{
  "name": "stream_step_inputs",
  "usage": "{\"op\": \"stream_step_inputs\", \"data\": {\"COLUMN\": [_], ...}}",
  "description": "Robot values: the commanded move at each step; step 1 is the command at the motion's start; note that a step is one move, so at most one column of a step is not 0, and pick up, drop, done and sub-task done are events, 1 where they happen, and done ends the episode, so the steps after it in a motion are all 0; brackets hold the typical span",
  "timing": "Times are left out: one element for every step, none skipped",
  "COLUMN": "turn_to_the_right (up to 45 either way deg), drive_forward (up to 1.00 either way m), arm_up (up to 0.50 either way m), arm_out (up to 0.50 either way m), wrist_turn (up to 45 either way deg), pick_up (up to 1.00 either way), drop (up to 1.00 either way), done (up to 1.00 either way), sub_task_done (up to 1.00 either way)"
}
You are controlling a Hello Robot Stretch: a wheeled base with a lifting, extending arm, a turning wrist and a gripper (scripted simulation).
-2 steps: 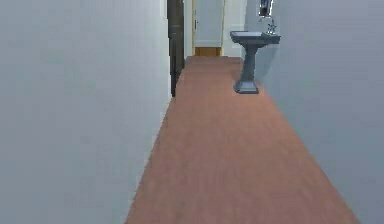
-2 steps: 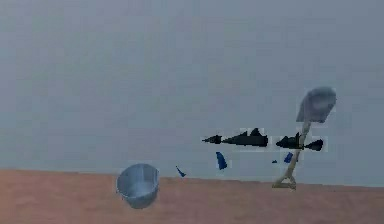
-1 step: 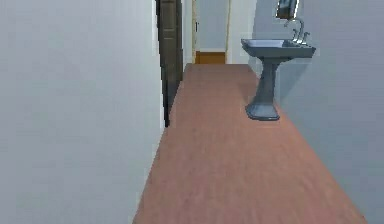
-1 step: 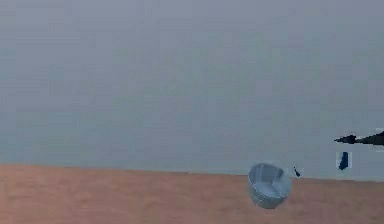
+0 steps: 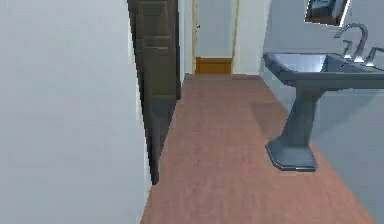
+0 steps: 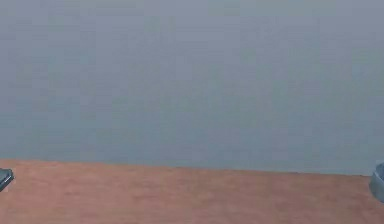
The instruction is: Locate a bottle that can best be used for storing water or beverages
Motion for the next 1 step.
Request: {"op": "stream_step_inputs", "data": {"turn_to_the_right": [0.0], "drive_forward": [1.00], "arm_up": [0.00], "arm_out": [0.00], "wrist_turn": [0.0], "pick_up": [0.00], "drop": [0.00], "done": [0.00], "sub_task_done": [0.00]}}
